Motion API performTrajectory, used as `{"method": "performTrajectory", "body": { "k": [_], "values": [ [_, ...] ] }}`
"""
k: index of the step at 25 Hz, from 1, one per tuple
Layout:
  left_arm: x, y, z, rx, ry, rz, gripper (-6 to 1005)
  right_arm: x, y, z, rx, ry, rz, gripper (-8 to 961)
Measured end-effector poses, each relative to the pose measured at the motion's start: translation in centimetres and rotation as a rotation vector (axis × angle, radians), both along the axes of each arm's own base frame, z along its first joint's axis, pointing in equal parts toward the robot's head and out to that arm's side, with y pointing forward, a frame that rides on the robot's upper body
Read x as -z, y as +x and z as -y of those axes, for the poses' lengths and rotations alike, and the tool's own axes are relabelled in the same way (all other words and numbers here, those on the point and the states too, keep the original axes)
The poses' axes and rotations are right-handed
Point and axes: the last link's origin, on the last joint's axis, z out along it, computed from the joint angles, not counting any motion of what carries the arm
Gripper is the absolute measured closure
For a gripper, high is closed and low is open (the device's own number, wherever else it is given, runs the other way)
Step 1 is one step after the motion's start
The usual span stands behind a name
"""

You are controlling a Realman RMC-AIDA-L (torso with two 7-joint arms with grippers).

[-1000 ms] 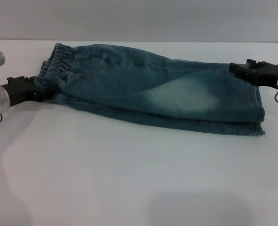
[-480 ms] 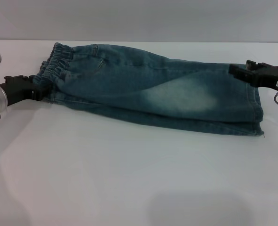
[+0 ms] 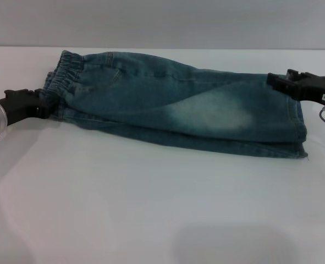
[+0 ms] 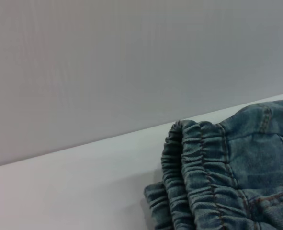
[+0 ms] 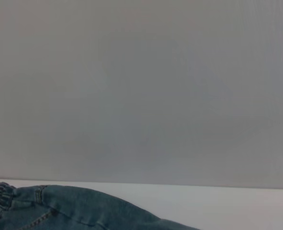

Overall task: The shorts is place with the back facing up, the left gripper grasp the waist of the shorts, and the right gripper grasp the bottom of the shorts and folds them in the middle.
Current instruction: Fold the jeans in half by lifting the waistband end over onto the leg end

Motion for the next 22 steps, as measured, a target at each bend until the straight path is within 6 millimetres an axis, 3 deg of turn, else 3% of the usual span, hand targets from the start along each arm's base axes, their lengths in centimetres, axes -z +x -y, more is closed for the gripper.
{"method": "performTrajectory", "body": {
  "k": [16, 22],
  "values": [
    [0.1, 0.9, 0.2, 0.038, -0.014, 0.074, 670, 0.4, -0.4, -0.2, -0.021, 0.0, 0.008, 316],
    [-0.4, 1.9, 0.5, 0.095, -0.025, 0.143, 766, 0.7, -0.6, -0.2, -0.03, 0.005, 0.003, 316]
  ]
}}
